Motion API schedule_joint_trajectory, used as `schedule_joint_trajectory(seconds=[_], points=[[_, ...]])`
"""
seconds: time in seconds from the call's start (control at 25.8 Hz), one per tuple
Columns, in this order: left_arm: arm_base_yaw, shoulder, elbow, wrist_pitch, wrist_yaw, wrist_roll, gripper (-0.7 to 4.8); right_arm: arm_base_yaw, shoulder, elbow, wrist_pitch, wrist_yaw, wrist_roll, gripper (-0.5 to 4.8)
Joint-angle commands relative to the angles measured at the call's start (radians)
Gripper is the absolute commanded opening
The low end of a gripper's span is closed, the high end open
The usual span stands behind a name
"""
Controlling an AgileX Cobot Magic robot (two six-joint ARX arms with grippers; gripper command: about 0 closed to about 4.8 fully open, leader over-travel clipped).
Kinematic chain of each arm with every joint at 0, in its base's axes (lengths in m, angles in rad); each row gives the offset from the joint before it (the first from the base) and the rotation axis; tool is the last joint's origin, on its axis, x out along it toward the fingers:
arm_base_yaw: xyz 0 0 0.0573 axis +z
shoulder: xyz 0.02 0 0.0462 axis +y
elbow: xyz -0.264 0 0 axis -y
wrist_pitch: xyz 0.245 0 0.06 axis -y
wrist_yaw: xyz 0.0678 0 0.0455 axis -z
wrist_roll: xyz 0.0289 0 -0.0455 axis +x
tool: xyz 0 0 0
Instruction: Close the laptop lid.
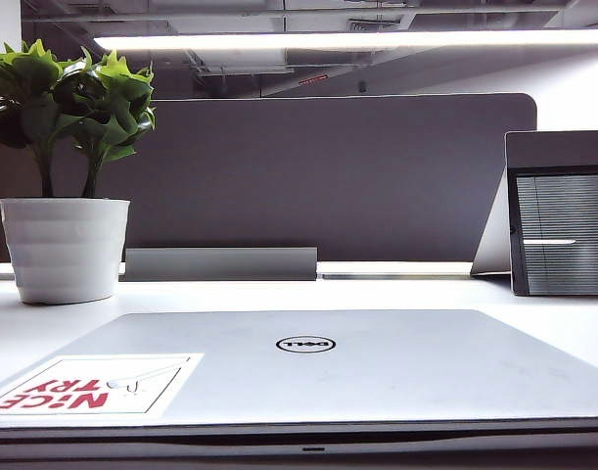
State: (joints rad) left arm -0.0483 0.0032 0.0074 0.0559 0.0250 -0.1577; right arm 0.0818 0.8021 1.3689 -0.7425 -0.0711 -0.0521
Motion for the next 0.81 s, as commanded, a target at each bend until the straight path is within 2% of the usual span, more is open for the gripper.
schedule_joint_trajectory(seconds=[0.04,0.43,0.7,0.81], points=[[0.001,0.001,0.001,0.012,-0.003,0.008,-0.05,0.001,-0.003,0.005,0.013,0.002,0.003,-0.05],[0.001,0.001,0.001,0.012,-0.003,0.013,-0.05,0.001,-0.003,0.005,0.013,0.002,0.003,-0.04],[0.001,0.001,0.001,0.011,0.002,0.099,-0.05,0.001,-0.003,0.005,0.013,0.002,0.003,-0.05],[0.001,0.001,0.001,0.011,0.002,0.106,-0.05,0.001,-0.003,0.005,0.013,0.002,0.003,-0.04]])
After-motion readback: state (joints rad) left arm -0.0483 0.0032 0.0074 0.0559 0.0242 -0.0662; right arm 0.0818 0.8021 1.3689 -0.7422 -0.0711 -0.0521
